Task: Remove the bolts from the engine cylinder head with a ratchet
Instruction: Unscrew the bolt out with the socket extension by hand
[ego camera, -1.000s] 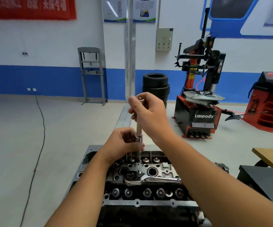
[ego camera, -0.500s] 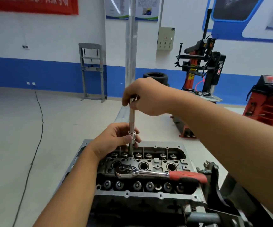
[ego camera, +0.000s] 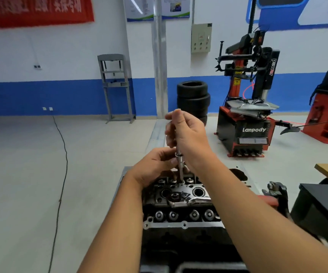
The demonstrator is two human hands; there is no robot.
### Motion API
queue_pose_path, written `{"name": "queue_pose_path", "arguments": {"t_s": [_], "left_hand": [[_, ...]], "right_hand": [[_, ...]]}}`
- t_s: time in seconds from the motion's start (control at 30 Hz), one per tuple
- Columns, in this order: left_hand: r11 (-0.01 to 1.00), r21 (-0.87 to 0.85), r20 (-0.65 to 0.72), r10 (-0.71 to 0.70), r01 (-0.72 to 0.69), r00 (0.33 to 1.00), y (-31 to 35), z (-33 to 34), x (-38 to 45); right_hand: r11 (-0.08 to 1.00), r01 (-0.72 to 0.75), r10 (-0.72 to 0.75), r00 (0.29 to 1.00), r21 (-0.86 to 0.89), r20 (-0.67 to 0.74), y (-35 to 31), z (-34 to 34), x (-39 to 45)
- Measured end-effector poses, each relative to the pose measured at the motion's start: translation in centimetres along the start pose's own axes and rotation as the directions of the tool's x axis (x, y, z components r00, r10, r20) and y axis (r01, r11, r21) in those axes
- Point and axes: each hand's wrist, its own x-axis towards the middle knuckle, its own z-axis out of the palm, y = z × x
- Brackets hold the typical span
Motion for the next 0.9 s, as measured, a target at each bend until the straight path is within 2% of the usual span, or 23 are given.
{"name": "queue_pose_path", "arguments": {"t_s": [0.07,0.13,0.23,0.3,0.37,0.5,0.6,0.7,0.9], "left_hand": [[0.998,0.041,-0.066,0.057,-0.055,0.996,-0.4,-0.1,0.1],[0.988,0.121,-0.162,0.117,-0.098,0.980,-1.0,0.4,0.5],[0.974,0.213,-0.281,0.142,-0.082,0.949,-1.8,1.0,1.0],[0.968,0.227,-0.263,0.167,-0.107,0.950,-2.3,1.2,1.0],[0.977,0.165,-0.198,0.169,-0.137,0.966,-2.2,1.4,1.1],[0.990,0.044,-0.138,0.138,-0.133,0.981,-1.8,1.1,1.2],[0.990,0.045,-0.179,0.139,-0.133,0.974,-1.7,1.2,1.3],[0.990,0.057,-0.260,0.140,-0.129,0.955,-2.0,1.3,1.3],[0.986,-0.130,-0.181,0.081,-0.105,0.980,-2.0,1.3,0.1]], "right_hand": [[1.000,-0.009,0.008,0.998,0.007,0.068,0.0,-0.2,0.3],[0.999,-0.022,0.019,0.997,0.036,0.071,0.2,-0.7,0.5],[1.000,0.017,-0.018,0.998,0.020,0.067,0.5,-1.7,0.7],[1.000,0.025,-0.025,0.995,0.000,0.096,0.4,-2.2,1.0],[1.000,-0.008,0.012,0.989,-0.027,0.146,0.3,-2.4,1.3],[0.994,-0.095,0.078,0.968,0.062,0.238,0.6,-2.2,2.0],[0.972,-0.157,0.098,0.947,0.174,0.305,0.8,-2.3,2.5],[0.963,-0.156,0.072,0.934,0.220,0.350,0.5,-2.5,2.9],[0.975,-0.160,0.094,0.925,0.153,0.369,0.1,-1.8,2.2]]}}
